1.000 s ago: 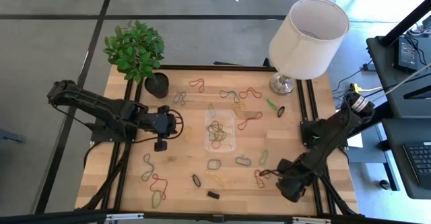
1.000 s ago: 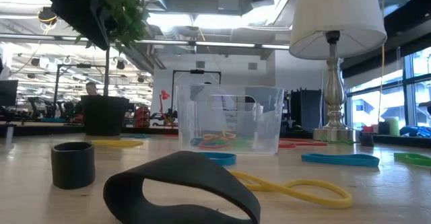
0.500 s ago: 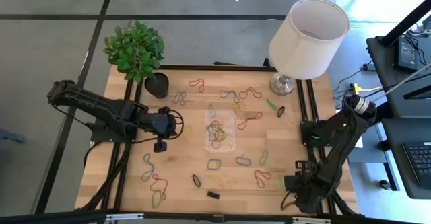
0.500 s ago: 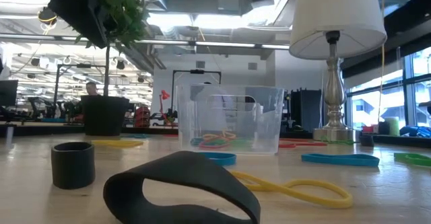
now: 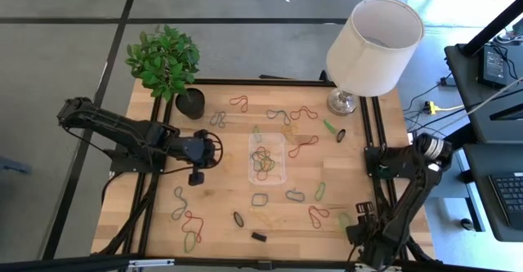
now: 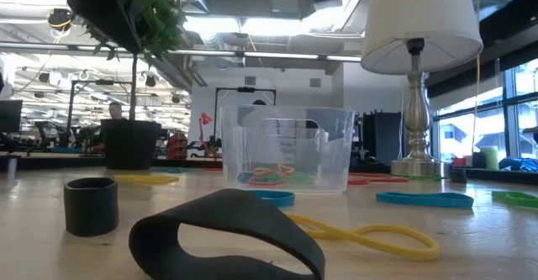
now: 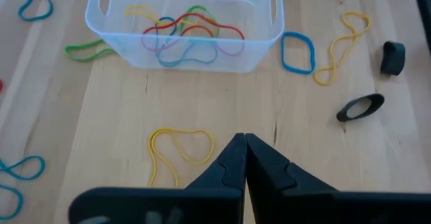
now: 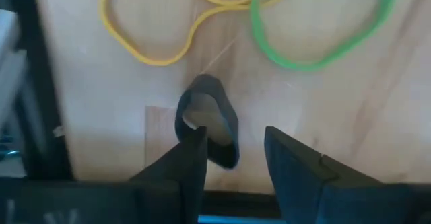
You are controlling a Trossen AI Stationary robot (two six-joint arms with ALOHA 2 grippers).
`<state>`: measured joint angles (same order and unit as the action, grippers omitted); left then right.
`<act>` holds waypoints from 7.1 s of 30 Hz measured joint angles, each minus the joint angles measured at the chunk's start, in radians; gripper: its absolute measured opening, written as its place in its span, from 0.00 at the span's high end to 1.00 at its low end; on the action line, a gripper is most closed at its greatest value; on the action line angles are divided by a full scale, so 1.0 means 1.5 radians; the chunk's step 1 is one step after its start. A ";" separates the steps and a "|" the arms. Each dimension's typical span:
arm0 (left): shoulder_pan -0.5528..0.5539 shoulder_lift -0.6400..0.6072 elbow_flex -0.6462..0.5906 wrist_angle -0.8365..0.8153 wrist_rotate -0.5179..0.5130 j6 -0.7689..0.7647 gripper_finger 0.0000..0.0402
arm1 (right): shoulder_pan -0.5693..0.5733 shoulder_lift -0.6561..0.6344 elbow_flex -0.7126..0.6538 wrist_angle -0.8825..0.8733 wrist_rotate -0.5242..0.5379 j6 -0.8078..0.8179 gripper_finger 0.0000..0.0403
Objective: Pick and place rubber bands into bin
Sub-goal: Put the black rubber band into the transparent container, then put the red rubber band into the transparent container
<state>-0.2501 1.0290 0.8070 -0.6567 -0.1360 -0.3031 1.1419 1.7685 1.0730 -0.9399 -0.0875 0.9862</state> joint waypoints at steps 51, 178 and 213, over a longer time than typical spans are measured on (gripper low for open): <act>0.000 0.000 0.000 0.006 0.021 0.002 0.99 | -0.599 0.135 0.458 -0.027 0.176 -0.277 1.00; -0.349 0.627 0.379 -0.250 0.146 -1.150 0.71 | -0.418 -0.617 -0.415 0.406 0.238 -0.223 0.97; -0.289 0.482 0.290 -0.135 0.020 -0.947 0.99 | -0.418 -0.616 -0.415 0.415 0.238 -0.223 0.97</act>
<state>-0.6830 1.7518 1.2423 -0.8599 -0.1067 -1.7235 0.5156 0.8440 0.4511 -0.3175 0.2691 0.6514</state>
